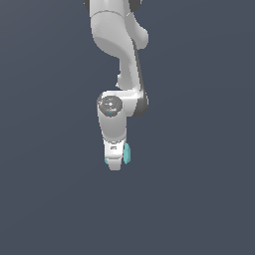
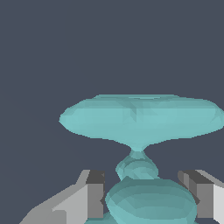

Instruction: Pick up the object and move it to a goal position.

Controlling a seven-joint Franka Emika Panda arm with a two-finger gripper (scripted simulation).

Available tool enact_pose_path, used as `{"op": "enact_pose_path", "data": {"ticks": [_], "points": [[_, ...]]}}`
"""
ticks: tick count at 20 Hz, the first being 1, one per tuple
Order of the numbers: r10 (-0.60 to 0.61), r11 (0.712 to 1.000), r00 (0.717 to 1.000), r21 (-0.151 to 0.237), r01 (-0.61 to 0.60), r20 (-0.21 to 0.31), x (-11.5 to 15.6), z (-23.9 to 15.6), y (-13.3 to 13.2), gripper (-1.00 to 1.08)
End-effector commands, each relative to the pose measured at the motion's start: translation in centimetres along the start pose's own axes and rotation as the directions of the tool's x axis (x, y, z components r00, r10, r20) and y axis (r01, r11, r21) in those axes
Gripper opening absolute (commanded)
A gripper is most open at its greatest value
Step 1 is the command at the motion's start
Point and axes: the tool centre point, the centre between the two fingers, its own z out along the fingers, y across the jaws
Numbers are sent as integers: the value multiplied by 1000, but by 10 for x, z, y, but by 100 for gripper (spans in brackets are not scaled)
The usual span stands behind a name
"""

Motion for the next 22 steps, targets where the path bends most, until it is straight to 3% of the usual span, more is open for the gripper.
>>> {"op": "enact_pose_path", "data": {"ticks": [1,11,22], "points": [[-1,1000,1000,0,1,0,-17,-7,14,-100],[-1,1000,1000,1,1,1,-61,-24,52,-100],[-1,1000,1000,1,1,1,-73,-29,64,-100]]}}
